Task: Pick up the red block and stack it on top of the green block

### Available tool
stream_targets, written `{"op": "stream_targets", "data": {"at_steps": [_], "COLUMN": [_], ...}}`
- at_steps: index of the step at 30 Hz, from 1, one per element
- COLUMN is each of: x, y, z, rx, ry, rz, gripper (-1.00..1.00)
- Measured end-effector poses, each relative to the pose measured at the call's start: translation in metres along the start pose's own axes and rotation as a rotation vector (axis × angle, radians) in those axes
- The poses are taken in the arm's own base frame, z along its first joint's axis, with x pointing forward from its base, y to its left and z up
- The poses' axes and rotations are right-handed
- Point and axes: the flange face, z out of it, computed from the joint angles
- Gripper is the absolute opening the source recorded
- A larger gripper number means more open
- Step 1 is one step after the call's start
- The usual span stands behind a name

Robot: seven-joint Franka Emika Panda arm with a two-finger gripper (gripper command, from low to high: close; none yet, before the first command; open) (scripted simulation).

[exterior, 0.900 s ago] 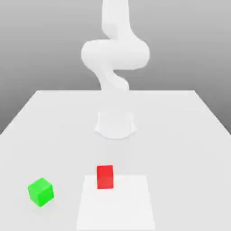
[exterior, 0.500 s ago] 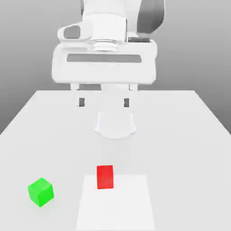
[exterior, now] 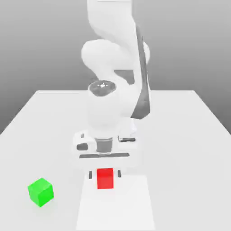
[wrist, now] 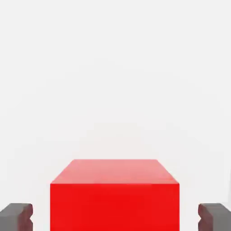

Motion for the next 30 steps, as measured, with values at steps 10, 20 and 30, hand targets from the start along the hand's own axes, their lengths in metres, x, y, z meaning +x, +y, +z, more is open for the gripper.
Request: {"op": "stream_targets", "data": {"at_steps": [10, 20, 30], "x": [0.001, 0.124, 0.158], "y": [-0.001, 0.081, 0.109], "z": [-0.038, -0.091, -0.039], "rx": [0.000, 0.005, 0.000], "ry": [-0.001, -0.004, -0.001], "rz": [0.000, 0.283, 0.344], "gripper": [-1.00, -1.00, 1.00]}}
